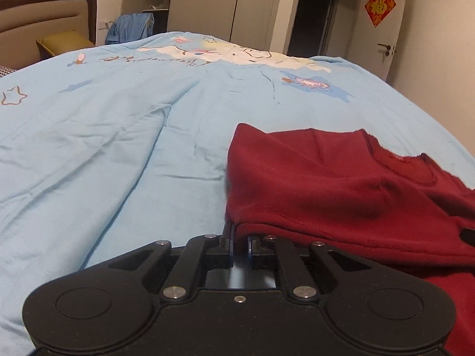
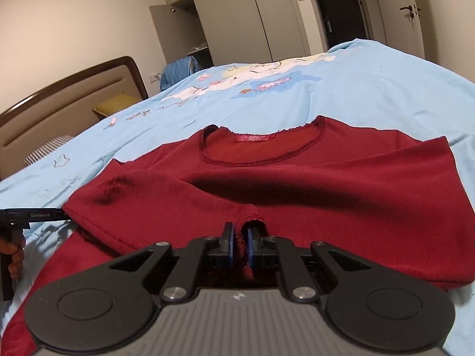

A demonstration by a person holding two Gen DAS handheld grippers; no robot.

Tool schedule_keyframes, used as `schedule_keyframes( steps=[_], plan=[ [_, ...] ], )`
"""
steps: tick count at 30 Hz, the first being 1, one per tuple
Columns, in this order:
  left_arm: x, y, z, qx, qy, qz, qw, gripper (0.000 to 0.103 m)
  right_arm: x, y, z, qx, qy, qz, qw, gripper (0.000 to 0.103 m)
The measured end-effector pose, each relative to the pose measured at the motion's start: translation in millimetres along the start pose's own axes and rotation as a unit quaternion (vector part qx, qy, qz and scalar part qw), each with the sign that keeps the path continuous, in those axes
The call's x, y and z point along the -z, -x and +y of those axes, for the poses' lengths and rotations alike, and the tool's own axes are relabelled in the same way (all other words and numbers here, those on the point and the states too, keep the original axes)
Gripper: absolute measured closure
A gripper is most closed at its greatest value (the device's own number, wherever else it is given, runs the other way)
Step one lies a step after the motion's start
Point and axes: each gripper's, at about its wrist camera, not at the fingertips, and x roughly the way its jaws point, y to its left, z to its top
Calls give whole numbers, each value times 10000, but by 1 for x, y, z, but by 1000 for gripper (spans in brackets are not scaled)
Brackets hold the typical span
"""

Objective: Fold small clothes

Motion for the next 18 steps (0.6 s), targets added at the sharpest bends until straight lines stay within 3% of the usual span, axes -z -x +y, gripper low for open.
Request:
schedule_keyframes(
  steps=[4,6,8,15,18],
  plan=[
    [4,9,6,170,-38,35,9998,74,1,1,-2,-45,-32,-30,10000,93],
    [7,17,8,270,-49,-19,9996,46,3,1,-3,-58,-22,-48,10000,93],
    [10,26,13,319,17,-95,9994,34,4,1,-4,-71,-47,-62,9999,93],
    [-10,22,42,706,1169,-435,9897,28,12,2,-7,-96,-130,-180,9997,92],
    [-23,-7,45,794,1558,-137,9845,36,14,2,-3,-22,-32,-244,9997,92]
  ],
)
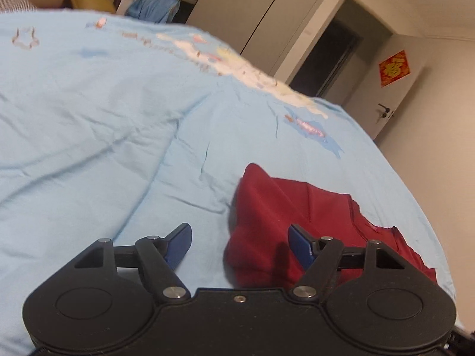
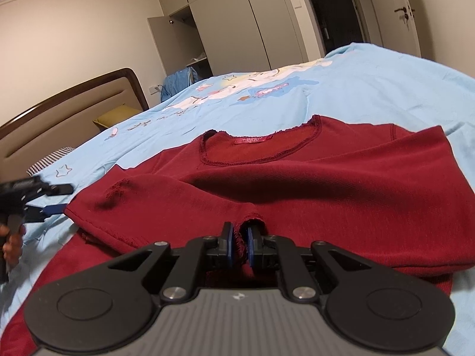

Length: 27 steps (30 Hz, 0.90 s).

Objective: Fold small clothes

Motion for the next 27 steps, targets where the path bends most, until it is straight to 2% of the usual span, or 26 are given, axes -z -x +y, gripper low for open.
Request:
schedule_keyframes(
  steps=[1,3,5,7,8,11,13,16,19,20,21,22,24,27],
  plan=[
    [-2,-8,0,49,48,131,9999,42,0,0,1,24,35,-15,10000,92],
    [-2,-21,-4,161,9,337,9993,89,1,2,3,52,92,-43,9999,91],
    [2,-16,-12,198,-204,54,9996,95,2,3,4,64,124,-96,9999,91],
    [6,-6,-20,103,-495,-260,9984,96,3,5,5,70,164,-167,9997,91],
    [9,-5,-22,1,-573,-287,9979,96,3,5,6,84,194,-173,9996,91],
    [17,-17,-18,-288,-649,-36,9975,96,4,4,10,177,320,-122,9993,91],
    [19,-20,-17,-308,-595,-76,9977,93,3,3,12,227,380,-102,9990,91],
    [18,-19,-15,-334,-403,-115,9986,80,3,7,12,268,368,-81,9989,88],
    [19,-6,-15,-352,-460,-165,9982,55,4,19,11,243,350,-121,9990,66],
    [20,0,-17,-378,-522,-204,9977,37,5,25,11,234,374,-153,9989,53],
    [23,7,-19,-422,-590,-261,9970,26,7,31,13,234,417,-179,9987,43],
    [27,14,-20,-445,-641,-304,9965,23,9,37,15,233,479,-196,9984,38],
    [34,30,-23,-391,-720,-290,9962,17,15,53,20,250,645,-226,9973,19],
    [51,56,-28,-273,-869,-239,9956,6,28,80,27,365,912,-238,9949,7]
  ],
)
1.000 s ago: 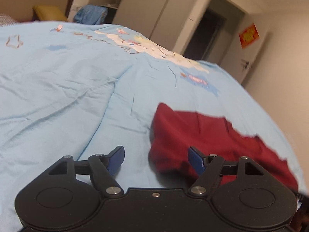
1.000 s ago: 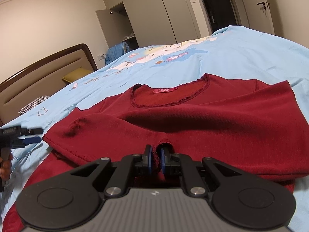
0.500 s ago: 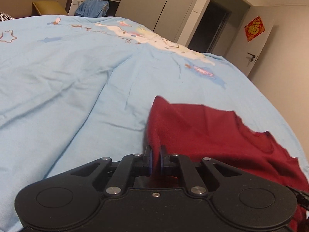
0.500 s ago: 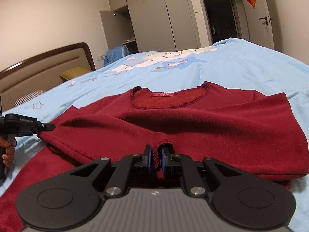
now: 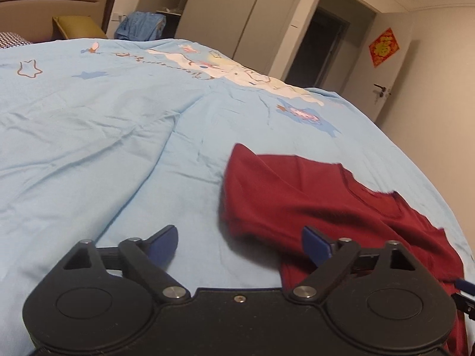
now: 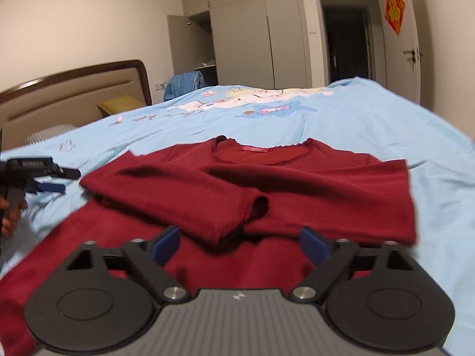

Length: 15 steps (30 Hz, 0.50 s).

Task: Fold small clothes
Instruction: 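Withdraw both open grippers from the sweater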

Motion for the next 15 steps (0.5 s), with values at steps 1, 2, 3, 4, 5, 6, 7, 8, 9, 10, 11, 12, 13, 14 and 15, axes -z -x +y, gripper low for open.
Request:
schedule_keyframes(
  steps=[1,2,3,4,5,6,7,8,9,10,11,12,13,14,15],
  plan=[
    [6,10,-3,22,-71,-3,10000,4,4,10,2,44,72,2,10000,5],
    [13,20,-5,58,-152,-5,9999,2,9,22,4,95,138,-1,9999,1],
    [18,30,-7,101,-224,5,9997,1,15,32,5,167,189,-5,9997,0],
    [26,41,-10,167,-313,25,9994,1,20,42,6,261,225,11,9994,0],
    [33,50,-12,220,-373,51,9990,1,26,52,7,347,245,50,9991,0],
    [41,60,-13,267,-417,93,9987,1,32,62,8,418,243,95,9988,0],
    [49,68,-14,317,-460,148,9983,1,38,71,9,485,213,141,9985,0],
    [55,75,-15,361,-509,210,9978,1,46,82,7,532,155,193,9983,0],
    [62,83,-16,395,-570,278,9972,1,52,90,7,565,82,247,9981,0],
    [71,90,-18,419,-639,348,9965,1,60,99,7,587,-9,308,9978,0],
    [77,96,-18,439,-679,404,9959,1,67,108,8,603,-100,357,9975,0],
    [85,102,-19,461,-717,481,9952,1,74,115,8,626,-184,395,9971,0],
    [91,107,-19,475,-747,553,9945,1,79,122,9,657,-266,427,9966,0],
    [97,110,-20,486,-788,606,9939,1,85,129,10,684,-347,453,9960,0],
    [103,114,-21,500,-847,646,9931,1,90,135,11,703,-417,464,9956,0]
  ],
)
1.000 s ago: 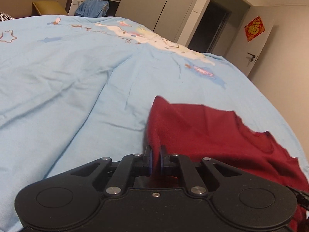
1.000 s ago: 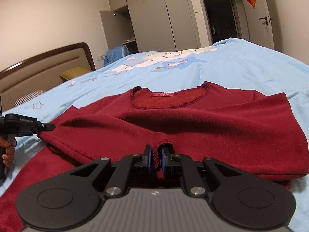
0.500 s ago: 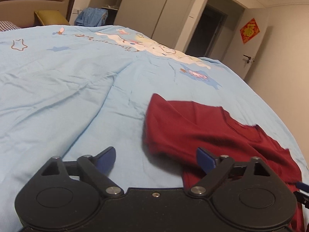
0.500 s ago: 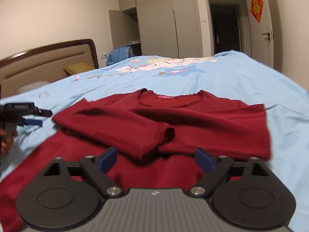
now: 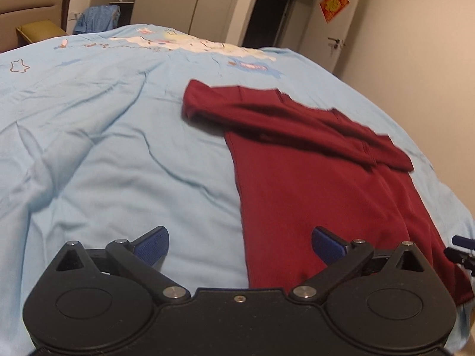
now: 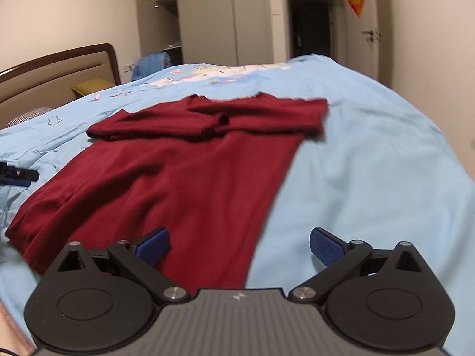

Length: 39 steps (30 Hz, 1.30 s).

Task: Fold small clothes
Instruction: 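Withdraw both open grippers from the sweater, then grasp the sweater hem corners with both grippers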

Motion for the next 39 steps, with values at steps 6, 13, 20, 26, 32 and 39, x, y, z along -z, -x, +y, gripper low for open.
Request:
schedule_keyframes(
  steps=[6,13,20,26,32,39],
  plan=[
    [24,10,-17,-146,-458,240,9986,1,24,24,-1,24,-409,13,9992,3],
    [34,16,-29,-348,-591,534,9962,12,37,37,10,-172,-582,-4,9982,43],
    [38,19,-30,-118,-67,509,9986,54,43,42,21,-283,-656,-88,9974,85],
    [33,31,-36,57,169,409,9990,98,35,64,12,-321,-838,-417,9951,96],
    [20,85,-49,33,40,-264,9996,100,20,106,-1,-278,-787,-768,9936,97],
    [51,106,-52,102,51,-42,9999,99,36,128,0,-40,-535,-516,9972,97]
  ],
)
